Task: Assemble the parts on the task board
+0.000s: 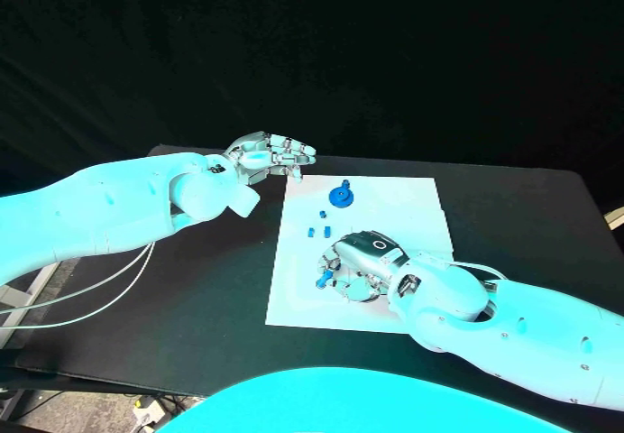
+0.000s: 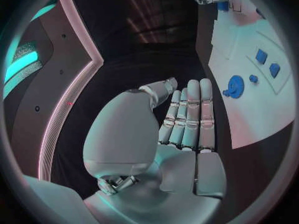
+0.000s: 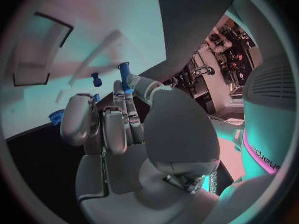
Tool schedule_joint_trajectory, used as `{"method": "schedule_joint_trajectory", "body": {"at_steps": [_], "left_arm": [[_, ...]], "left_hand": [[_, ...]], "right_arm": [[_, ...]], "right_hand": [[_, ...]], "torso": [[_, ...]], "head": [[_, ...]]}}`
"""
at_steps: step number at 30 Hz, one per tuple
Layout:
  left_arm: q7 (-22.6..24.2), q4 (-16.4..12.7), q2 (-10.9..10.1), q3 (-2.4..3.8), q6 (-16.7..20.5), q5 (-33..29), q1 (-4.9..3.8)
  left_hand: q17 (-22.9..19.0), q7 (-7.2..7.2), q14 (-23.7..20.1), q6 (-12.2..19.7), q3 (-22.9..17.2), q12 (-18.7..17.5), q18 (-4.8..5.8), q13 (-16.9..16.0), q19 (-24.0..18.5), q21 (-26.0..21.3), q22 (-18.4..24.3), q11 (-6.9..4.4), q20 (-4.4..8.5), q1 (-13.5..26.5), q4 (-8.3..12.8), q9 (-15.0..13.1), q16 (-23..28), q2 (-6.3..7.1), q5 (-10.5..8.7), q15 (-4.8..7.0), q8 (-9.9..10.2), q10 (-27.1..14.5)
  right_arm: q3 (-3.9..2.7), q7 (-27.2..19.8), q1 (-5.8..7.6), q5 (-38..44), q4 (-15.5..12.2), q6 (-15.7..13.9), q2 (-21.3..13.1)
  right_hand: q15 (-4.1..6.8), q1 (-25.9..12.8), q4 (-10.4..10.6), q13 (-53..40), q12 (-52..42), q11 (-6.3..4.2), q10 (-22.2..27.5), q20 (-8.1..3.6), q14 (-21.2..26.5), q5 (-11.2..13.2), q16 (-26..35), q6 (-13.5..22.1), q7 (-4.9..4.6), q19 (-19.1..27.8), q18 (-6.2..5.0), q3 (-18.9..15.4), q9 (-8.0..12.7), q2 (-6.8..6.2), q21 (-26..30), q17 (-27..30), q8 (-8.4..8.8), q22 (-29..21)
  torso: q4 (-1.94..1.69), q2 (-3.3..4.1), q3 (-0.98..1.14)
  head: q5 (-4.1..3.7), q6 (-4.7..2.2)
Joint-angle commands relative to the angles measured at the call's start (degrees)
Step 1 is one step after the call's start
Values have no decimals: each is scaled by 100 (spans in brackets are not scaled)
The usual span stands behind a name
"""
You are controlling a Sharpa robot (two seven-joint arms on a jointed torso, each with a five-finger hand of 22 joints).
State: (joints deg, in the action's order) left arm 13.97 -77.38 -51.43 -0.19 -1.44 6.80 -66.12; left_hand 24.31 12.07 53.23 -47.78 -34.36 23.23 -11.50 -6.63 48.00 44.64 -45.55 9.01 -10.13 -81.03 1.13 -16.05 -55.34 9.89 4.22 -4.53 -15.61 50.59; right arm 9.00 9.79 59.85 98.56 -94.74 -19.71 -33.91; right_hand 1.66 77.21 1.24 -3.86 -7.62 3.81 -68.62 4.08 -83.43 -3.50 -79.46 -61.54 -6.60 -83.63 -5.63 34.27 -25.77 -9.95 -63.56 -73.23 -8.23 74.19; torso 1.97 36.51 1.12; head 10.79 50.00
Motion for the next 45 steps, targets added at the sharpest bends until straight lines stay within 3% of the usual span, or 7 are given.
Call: {"method": "schedule_joint_trajectory", "body": {"at_steps": [1, 14, 19, 26, 41, 44, 45], "left_arm": [[5, -14, 0, 4, -16, -6, -2], [0, -17, -9, 4, -15, -6, -2], [-4, -20, -11, 4, -14, -6, -3], [-8, -22, -11, 4, -19, -6, -3], [-27, -20, -21, 4, -43, -7, -3], [-29, -18, -24, 4, -42, -7, -3], [-30, -18, -25, 4, -42, -7, -3]], "left_hand": [[-60, 101, 0, 59, 150, -77, 101, 61, -10, -57, 79, 36, 8, 77, 16, -48, 45, -35, 126, -39, 104, 14], [-60, 101, 0, 59, 150, -77, 101, 61, -10, -57, 79, 36, 8, 77, 16, -48, 45, -35, 126, -39, 104, 14], [-62, 105, -1, 59, 153, -76, 101, 62, -9, -64, 84, 38, 5, 82, 10, -48, 45, -39, 127, -41, 105, 12], [-63, 106, 0, 59, 154, -76, 101, 63, -8, -67, 87, 39, 4, 87, 5, -48, 45, -45, 127, -43, 106, 12], [-63, 106, 0, 59, 154, -76, 101, 63, -8, -67, 87, 39, 4, 87, 5, -48, 45, -45, 127, -43, 106, 12], [-63, 106, 0, 59, 154, -76, 101, 63, -8, -67, 87, 39, 4, 87, 5, -48, 45, -45, 127, -43, 106, 12], [-64, 108, -2, 62, 158, -76, 101, 64, -8, -74, 91, 41, 2, 92, 0, -48, 46, -45, 126, -45, 108, 8]], "right_arm": [[2, 18, -14, 44, 6, 69, 17], [16, 79, -33, 133, 23, 186, 53], [29, 89, -37, 149, 52, 124, 109], [49, 84, -54, 106, 89, -18, 175], [56, 86, -64, 122, 19, -294, 48], [55, 51, -64, 113, -82, -405, -56], [54, 41, -62, 109, -127, -438, -101]], "right_hand": [[25, -106, -96, -168, -99, -127, -492, -31, -332, -64, -80, -24, 21, -104, 130, 483, -473, 225, -30, -42, -523, 842], [25, -106, -96, -168, -99, -127, -492, -31, -332, -64, -80, -24, 21, -104, 130, 483, -473, 225, -30, -42, -523, 842], [-16, -213, -130, -163, 33, -75, -380, -8, -329, -50, -77, 93, -28, -87, 127, 446, -522, 149, 24, -32, -522, 839], [-153, -535, -28, -137, 335, 88, 34, 101, -326, -47, -102, 550, -154, -47, 112, 243, -384, -190, 181, -47, -224, 813], [-208, -514, -37, -109, 361, 151, 442, 165, -274, -46, -37, 777, -148, 68, 40, 150, -279, -328, 635, 76, -33, 693], [-256, -486, -24, -95, 303, 206, 801, 212, -181, -50, 92, 956, -79, 180, -21, -70, -215, -397, 1061, 281, 92, 567], [-290, -431, 12, -91, 246, 231, 1027, 235, -108, -64, 200, 1051, -99, 253, -66, -357, -180, -391, 1368, 453, 159, 467]], "torso": [[0, -2, -2], [2, -3, -4], [3, -3, -5], [-4, -3, -3], [3, -7, 1], [3, -9, 1], [5, -10, 1]], "head": [[-5, 0], [5, 0], [3, 0], [0, 0], [-4, 0], [-16, 0], [-17, 0]]}}
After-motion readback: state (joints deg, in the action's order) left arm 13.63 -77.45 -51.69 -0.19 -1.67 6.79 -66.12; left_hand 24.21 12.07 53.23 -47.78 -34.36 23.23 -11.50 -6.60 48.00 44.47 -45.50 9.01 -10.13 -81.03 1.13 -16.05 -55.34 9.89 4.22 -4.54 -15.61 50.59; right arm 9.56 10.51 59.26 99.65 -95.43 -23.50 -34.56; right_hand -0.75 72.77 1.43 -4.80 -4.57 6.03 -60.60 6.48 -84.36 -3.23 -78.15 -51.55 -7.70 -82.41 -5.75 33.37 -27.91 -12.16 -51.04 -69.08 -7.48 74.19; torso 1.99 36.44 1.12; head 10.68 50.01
